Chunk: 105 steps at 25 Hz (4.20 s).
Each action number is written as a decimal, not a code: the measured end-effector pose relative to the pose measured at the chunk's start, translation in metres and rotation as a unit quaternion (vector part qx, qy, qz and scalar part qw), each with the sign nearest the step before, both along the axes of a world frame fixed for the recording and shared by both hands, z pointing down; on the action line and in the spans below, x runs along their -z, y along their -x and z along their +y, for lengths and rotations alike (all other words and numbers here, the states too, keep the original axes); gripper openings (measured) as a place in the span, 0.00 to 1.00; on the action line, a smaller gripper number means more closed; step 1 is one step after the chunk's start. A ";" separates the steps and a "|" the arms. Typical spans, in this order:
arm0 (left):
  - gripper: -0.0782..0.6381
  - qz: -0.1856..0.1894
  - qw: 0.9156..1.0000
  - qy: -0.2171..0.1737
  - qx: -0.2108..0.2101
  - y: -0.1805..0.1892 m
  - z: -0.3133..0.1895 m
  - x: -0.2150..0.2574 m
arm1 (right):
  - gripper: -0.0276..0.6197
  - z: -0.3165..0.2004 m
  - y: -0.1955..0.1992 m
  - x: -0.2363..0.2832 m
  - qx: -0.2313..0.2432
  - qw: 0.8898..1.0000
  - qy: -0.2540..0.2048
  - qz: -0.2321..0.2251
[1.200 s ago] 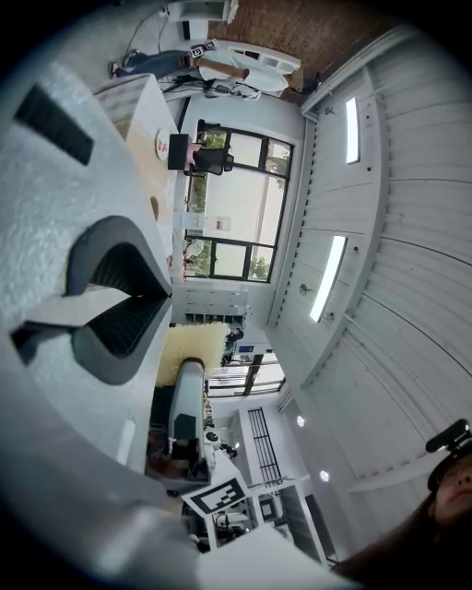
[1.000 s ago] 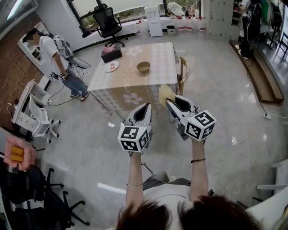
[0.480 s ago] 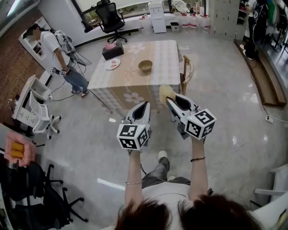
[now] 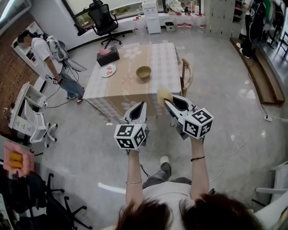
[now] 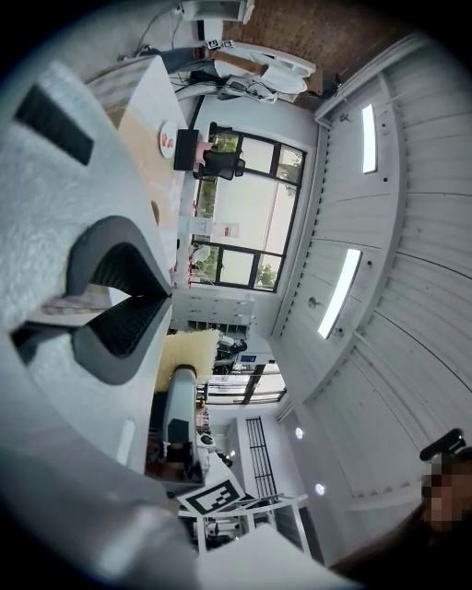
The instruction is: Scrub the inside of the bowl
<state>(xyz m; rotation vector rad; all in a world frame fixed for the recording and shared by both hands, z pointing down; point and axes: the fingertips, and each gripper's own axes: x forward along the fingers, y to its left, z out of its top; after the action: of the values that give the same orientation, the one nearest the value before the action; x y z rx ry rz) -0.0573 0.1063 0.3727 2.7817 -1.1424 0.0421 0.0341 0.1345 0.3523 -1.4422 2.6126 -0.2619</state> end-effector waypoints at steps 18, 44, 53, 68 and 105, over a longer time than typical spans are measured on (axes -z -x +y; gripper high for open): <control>0.12 0.012 0.999 0.022 -0.023 0.002 -0.090 -0.010 | 0.17 -0.088 0.003 -0.006 -0.025 0.999 0.023 0.030; 0.12 0.007 0.999 0.038 0.030 -0.020 -0.231 -0.023 | 0.17 -0.251 -0.023 -0.017 0.054 0.997 0.034 0.038; 0.12 0.005 0.997 0.048 0.056 -0.031 -0.271 -0.027 | 0.17 -0.298 -0.034 -0.023 0.084 0.996 0.040 0.013; 0.12 0.028 0.991 0.122 0.044 -0.048 -0.298 -0.052 | 0.17 -0.335 -0.035 -0.042 0.123 0.990 0.068 0.002; 0.12 0.071 0.951 0.299 0.004 -0.001 -0.390 -0.148 | 0.17 -0.430 0.010 -0.107 0.163 0.968 0.146 0.120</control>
<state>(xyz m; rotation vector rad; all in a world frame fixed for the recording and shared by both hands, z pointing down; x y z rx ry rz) -0.0559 -0.2836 0.5209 2.2032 -0.9119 0.1560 0.0244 -0.2954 0.4597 -1.1708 3.1186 -0.5639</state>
